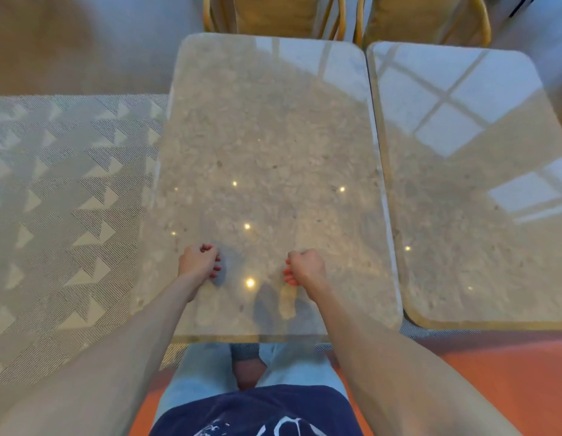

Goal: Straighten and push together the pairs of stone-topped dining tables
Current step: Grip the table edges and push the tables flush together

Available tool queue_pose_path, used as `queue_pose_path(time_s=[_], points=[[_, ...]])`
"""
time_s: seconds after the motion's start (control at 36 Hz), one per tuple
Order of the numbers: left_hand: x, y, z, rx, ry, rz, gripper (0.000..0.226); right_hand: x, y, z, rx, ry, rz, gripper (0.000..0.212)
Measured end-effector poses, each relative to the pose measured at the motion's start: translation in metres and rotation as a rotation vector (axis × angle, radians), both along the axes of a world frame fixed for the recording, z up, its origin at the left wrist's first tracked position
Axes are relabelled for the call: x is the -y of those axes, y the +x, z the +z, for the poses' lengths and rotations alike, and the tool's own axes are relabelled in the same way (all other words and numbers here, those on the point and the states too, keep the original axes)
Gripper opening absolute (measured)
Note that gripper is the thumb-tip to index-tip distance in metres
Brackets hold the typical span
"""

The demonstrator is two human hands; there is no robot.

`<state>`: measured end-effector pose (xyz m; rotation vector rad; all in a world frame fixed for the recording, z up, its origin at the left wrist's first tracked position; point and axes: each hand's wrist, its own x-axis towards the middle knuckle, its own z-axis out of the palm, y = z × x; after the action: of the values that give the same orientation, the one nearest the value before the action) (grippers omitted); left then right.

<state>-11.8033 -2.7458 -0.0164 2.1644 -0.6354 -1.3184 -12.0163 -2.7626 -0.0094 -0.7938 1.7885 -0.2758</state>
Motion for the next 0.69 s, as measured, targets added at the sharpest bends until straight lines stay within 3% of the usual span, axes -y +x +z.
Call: queue_pose_path(time_s=[0.28,0.5,0.69], points=[[0.069,0.096,0.024,-0.23,-0.141,0.0,0.016,0.067,0.144,0.021,0.092,-0.165,-0.057,0.023],[0.15,0.251,0.041,-0.489,-0.346,-0.063,0.014,0.138,0.322,0.04,0.024,-0.418,-0.172,0.024],[0.183,0.371,0.079,-0.534,-0.446,-0.11,0.021,0.172,0.461,0.078,0.084,-0.532,-0.328,0.021]])
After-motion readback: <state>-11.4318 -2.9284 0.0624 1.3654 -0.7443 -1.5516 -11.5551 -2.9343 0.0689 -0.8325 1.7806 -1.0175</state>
